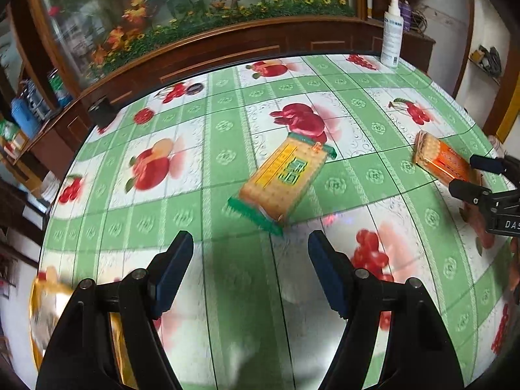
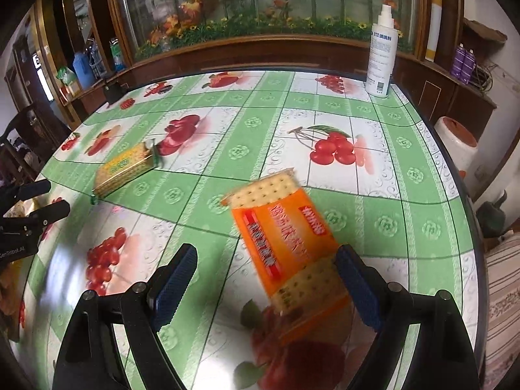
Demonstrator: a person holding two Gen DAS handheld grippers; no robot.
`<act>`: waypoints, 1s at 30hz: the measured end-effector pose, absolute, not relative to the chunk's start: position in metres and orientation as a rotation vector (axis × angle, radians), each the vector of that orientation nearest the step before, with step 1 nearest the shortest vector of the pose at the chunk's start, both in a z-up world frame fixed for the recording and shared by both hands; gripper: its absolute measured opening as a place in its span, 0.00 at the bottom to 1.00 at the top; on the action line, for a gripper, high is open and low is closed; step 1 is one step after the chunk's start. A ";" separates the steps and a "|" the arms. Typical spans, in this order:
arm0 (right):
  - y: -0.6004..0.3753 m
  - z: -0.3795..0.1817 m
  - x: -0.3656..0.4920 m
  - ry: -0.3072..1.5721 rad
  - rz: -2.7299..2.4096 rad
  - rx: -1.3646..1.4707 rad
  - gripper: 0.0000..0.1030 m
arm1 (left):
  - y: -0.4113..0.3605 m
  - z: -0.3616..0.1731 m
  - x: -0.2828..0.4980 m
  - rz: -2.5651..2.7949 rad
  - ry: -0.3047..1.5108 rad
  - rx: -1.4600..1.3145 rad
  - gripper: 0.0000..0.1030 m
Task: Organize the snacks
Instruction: 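Grasp the orange cracker pack with the right gripper while the left grasps the yellow WEIDAN pack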
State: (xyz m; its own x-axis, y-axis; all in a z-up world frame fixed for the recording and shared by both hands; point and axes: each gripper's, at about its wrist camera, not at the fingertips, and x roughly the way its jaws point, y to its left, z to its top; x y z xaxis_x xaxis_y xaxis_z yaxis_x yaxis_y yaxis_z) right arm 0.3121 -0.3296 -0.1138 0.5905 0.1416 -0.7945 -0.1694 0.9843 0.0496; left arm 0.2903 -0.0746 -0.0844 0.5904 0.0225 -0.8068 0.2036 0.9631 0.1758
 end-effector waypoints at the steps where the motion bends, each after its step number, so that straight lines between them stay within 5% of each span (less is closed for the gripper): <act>1: -0.330 -0.114 0.315 0.927 0.174 -0.037 0.88 | -0.076 -0.087 0.296 -0.118 0.943 0.273 0.71; 30: -0.317 -0.140 0.330 1.004 0.171 -0.118 1.00 | -0.092 -0.108 0.391 -0.205 0.981 0.327 0.72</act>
